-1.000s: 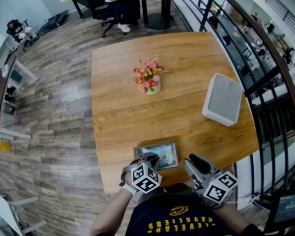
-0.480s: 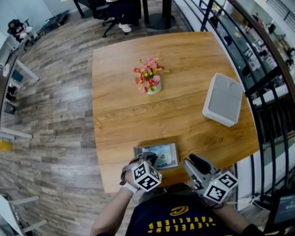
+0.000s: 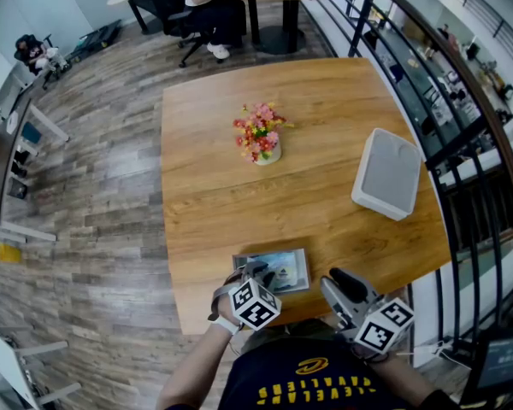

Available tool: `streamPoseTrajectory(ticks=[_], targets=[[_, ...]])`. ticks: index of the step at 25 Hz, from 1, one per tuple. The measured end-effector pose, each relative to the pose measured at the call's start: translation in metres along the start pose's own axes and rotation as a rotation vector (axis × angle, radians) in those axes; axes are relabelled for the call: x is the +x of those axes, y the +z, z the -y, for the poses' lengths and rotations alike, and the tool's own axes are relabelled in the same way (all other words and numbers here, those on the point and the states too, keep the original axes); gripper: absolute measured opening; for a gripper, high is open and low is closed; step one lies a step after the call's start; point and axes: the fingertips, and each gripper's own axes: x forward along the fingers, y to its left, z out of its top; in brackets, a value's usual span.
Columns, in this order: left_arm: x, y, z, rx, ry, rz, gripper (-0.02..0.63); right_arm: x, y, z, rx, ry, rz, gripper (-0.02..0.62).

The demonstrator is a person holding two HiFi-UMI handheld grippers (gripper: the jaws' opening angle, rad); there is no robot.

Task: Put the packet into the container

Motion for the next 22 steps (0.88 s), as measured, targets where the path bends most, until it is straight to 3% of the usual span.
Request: streamPoseTrajectory(ticks=[10,15,22], targets=[[-0.024,0.009,-0.011,-0.088,0.05,0.081,0.115,-0.001,0.004,-0.005,-0.009,0.006,0.001,0.144],[-0.054,0.022,-0.024,-0.188,0.102,0.216,0.115,0.003,0.003,-0.005,-0.014,0.01,-0.005,0.144],[-0.098,0.054,-0.001,-0.294,0.007,0.386,0.114,0.009,-0.001,-0.01,-0.05,0.014,-0.041,0.144]])
